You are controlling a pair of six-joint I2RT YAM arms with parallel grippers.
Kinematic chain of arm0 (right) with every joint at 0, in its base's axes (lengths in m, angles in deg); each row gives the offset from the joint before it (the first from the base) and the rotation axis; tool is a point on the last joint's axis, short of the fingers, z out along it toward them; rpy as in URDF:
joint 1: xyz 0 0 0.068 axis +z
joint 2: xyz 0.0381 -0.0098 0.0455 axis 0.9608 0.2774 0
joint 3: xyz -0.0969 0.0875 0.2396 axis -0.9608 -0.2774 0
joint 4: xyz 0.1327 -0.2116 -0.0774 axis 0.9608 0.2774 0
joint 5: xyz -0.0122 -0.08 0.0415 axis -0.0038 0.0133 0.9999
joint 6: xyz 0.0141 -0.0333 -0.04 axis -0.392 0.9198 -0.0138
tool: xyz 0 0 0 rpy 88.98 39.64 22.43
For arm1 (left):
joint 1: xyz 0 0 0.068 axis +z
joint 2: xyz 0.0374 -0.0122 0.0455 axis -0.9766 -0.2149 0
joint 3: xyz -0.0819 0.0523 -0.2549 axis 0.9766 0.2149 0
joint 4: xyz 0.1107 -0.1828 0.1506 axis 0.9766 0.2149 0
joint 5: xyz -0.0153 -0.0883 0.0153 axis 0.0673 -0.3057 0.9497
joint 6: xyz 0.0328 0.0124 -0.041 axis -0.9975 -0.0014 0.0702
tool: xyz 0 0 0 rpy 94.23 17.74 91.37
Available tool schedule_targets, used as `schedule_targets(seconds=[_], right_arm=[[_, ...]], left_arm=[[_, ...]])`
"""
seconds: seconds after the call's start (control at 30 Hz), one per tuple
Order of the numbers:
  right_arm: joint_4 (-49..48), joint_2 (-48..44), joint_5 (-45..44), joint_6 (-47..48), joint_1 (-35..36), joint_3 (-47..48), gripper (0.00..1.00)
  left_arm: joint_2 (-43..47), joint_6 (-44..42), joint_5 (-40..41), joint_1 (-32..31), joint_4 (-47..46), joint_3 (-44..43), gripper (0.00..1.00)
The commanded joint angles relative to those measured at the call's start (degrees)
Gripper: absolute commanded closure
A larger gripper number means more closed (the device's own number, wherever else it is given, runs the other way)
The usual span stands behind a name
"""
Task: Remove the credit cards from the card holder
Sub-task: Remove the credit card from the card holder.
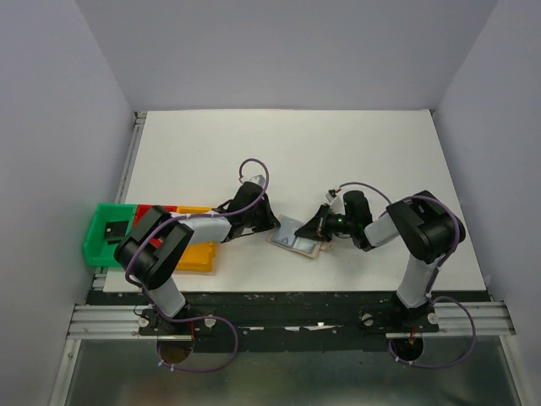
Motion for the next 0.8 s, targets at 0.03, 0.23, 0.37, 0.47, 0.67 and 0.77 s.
schedule_targets(seconds=[0.03, 0.23, 0.37, 0.47, 0.67, 0.77], right_arm=[[1.1, -3.3, -2.8, 2.4, 0.2, -1.0, 1.0], [4.2, -5.6, -3.6, 4.3, -0.5, -1.4, 1.0], [7.7, -6.3, -4.1, 5.9, -0.9, -0.3, 1.0], [10.9, -7.0, -5.3, 7.0, -1.2, 0.5, 1.0], [16.1, -8.9, -7.4, 9.2, -1.9, 1.3, 0.99], [16.2, -8.7, -6.0, 9.5, -1.9, 2.1, 0.9]], left_arm=[[-1.3, 0.0, 2.4, -1.2, 8.4, 3.1, 1.0], [-0.8, 0.7, 3.8, -1.2, 8.9, 3.8, 1.0], [-0.4, 0.6, 4.1, -1.2, 9.2, 3.8, 1.0], [-0.1, 0.8, 4.4, -1.2, 9.3, 4.0, 1.0], [0.3, 0.8, 4.7, -1.2, 9.4, 4.4, 1.0], [0.4, 0.8, 4.6, -1.3, 9.4, 4.1, 1.0]])
